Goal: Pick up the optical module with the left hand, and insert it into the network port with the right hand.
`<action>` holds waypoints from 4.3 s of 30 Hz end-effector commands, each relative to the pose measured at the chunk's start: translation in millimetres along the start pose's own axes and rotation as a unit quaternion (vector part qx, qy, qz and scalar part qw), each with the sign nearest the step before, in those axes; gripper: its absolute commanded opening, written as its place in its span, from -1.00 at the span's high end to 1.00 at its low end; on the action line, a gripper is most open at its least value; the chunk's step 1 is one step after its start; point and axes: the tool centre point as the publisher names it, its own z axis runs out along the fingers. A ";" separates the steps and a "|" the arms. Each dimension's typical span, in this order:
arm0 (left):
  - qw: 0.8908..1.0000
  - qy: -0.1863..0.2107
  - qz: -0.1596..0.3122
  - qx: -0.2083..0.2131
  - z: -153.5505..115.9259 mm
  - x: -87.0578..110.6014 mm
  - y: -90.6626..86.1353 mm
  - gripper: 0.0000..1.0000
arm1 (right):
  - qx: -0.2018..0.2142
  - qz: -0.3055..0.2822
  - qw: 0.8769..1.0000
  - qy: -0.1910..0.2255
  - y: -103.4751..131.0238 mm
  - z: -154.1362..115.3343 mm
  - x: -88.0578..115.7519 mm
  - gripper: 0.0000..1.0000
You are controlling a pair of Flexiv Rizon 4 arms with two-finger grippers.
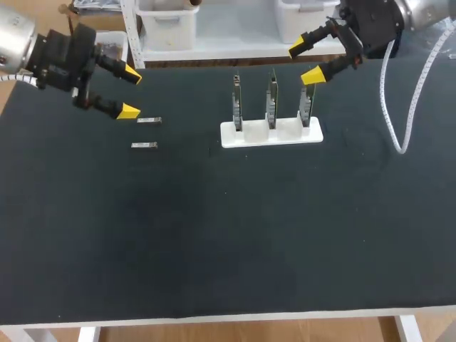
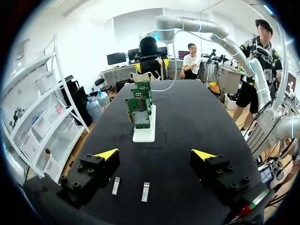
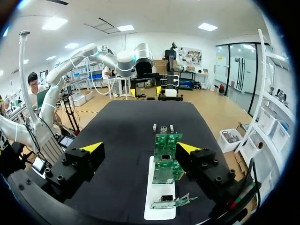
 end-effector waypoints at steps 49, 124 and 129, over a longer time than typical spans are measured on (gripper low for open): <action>0.978 0.193 0.061 0.051 19.7 -9.0 45.7 -1.00 | -0.003 0.000 1.000 0.000 -2.2 -0.7 -0.1 -1.00; 0.941 0.335 -0.050 0.003 27.1 124.5 4.3 -1.00 | -0.003 0.000 1.000 0.000 -2.2 -0.7 -0.1 -1.00; 0.940 0.337 -0.049 -0.001 23.7 123.2 6.7 -1.00 | -0.003 0.000 1.000 0.000 -2.2 -0.7 -0.1 -1.00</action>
